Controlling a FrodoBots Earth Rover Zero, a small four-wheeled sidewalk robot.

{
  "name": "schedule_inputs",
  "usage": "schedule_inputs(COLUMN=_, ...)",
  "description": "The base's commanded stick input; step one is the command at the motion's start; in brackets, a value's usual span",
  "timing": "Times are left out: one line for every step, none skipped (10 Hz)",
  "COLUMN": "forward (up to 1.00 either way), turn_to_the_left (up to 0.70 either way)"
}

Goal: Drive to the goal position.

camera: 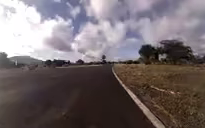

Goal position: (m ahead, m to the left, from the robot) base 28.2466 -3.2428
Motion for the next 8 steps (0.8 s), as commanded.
schedule_inputs(forward=0.5, turn_to_the_left=0.0)
schedule_inputs(forward=0.5, turn_to_the_left=-0.11)
schedule_inputs(forward=0.5, turn_to_the_left=-0.33)
schedule_inputs(forward=0.5, turn_to_the_left=-0.5)
schedule_inputs(forward=0.5, turn_to_the_left=-0.5)
schedule_inputs(forward=0.5, turn_to_the_left=-0.5)
schedule_inputs(forward=0.5, turn_to_the_left=-0.5)
schedule_inputs(forward=0.5, turn_to_the_left=0.0)
